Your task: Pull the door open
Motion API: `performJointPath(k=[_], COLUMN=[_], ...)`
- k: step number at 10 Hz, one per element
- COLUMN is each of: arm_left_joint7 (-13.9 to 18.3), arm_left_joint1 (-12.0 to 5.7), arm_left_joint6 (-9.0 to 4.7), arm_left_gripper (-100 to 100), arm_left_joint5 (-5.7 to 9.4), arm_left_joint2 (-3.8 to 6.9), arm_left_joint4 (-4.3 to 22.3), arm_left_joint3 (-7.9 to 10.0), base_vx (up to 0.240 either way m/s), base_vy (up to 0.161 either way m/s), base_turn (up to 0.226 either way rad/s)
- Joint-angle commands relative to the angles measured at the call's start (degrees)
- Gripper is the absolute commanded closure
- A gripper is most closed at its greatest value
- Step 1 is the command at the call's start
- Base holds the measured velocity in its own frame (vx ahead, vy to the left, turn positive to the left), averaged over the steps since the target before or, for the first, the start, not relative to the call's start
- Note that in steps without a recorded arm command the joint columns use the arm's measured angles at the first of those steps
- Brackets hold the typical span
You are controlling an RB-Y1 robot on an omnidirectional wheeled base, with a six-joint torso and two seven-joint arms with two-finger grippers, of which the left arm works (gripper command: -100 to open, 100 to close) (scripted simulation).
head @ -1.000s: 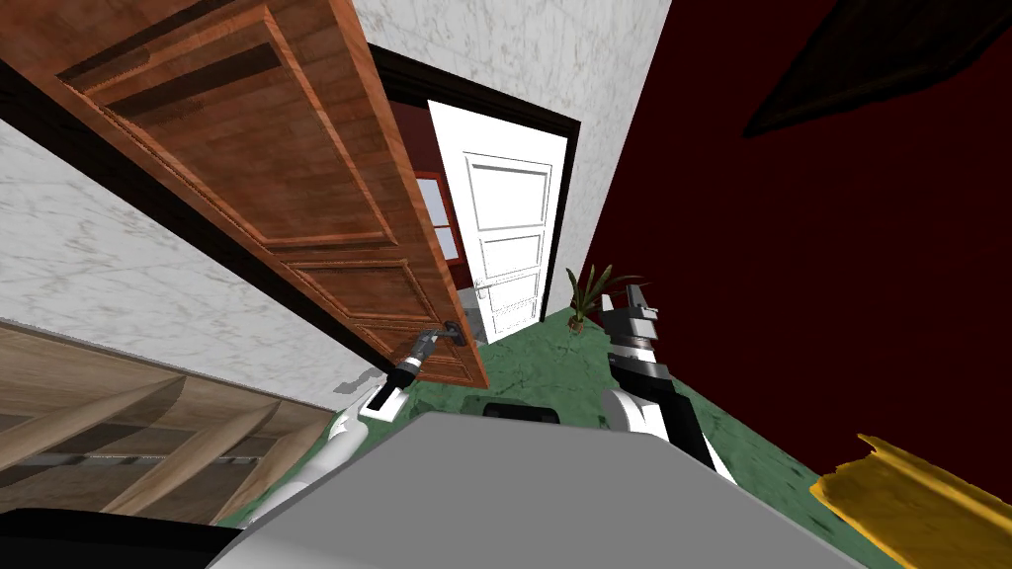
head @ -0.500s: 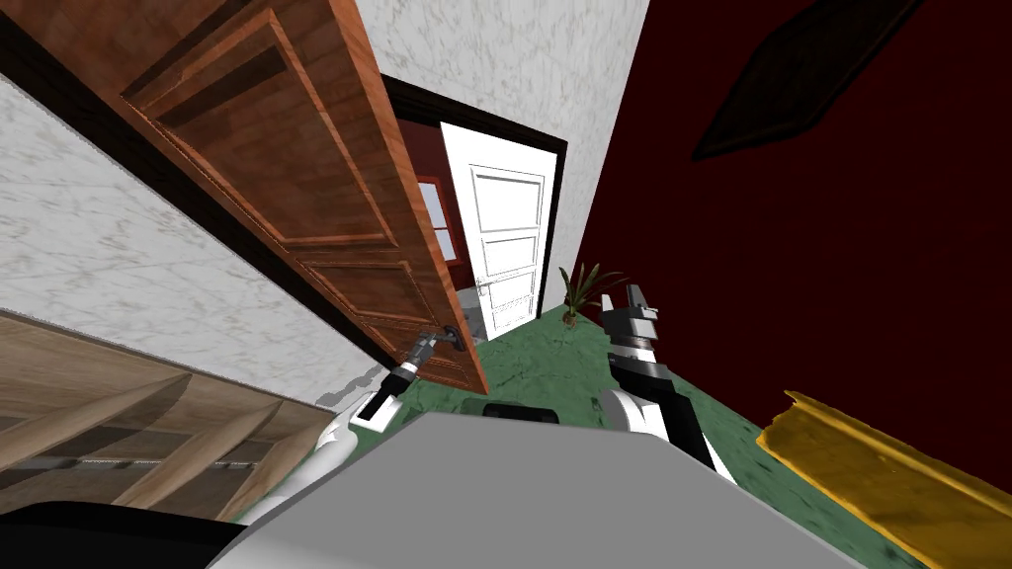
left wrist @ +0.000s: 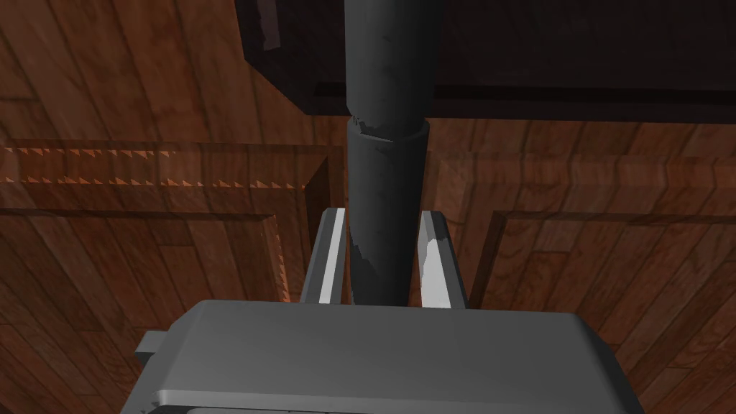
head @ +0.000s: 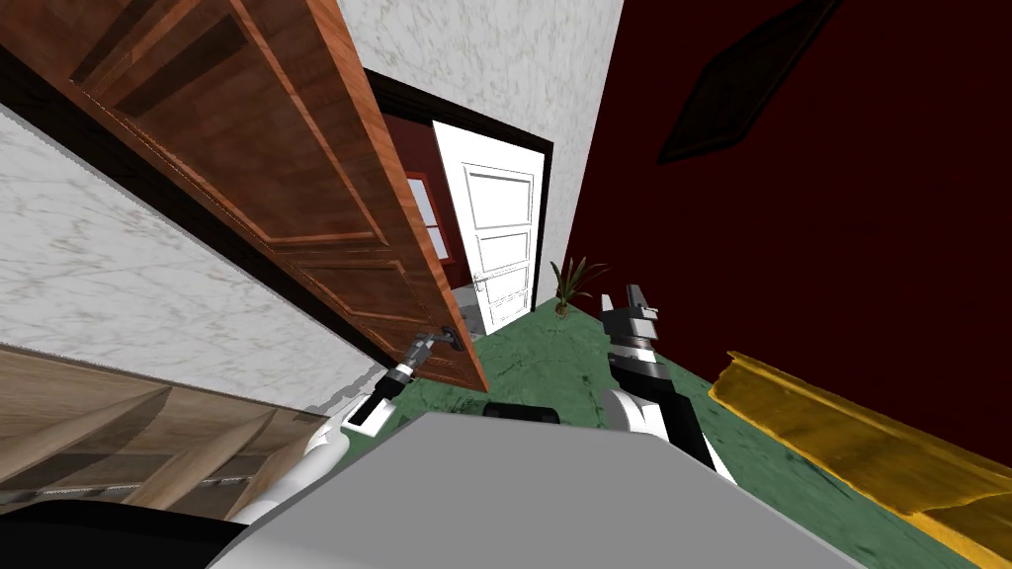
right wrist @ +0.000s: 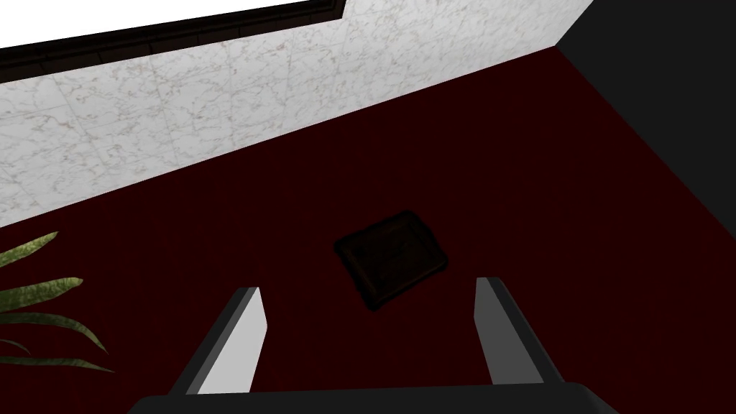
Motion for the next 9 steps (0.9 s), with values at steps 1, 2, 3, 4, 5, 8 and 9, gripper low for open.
performJointPath(k=[1, 2, 3, 4, 5, 8, 9], arm_left_joint7=[0.4, 0.9, 1.1, 1.5, 1.2, 2.1, 2.3], arm_left_joint1=[0.85, 1.17, 1.35, 1.61, 1.21, 2.20, 2.44], arm_left_joint6=[-1.50, -2.58, -3.20, -4.09, -3.10, -6.12, -6.94], arm_left_gripper=[100, 100, 100, 100, 100, 100, 100], arm_left_joint5=[-0.34, -0.44, -0.50, -0.59, -0.41, -0.58, -0.62], arm_left_joint2=[0.11, 0.57, 0.84, 1.22, 1.26, 2.23, 2.49], arm_left_joint4=[0.0, 0.3, 0.5, 0.7, 0.8, 2.0, 2.3], arm_left_joint3=[-0.90, -1.19, -1.36, -1.60, -1.09, -1.71, -1.85], base_vx=[-0.216, -0.216, -0.208, -0.197, -0.088, -0.197, -0.195], base_vy=[0.103, 0.119, 0.110, 0.097, 0.047, 0.083, 0.088], base_turn=[-0.150, -0.214, -0.137, -0.110, -0.021, -0.187, -0.138])
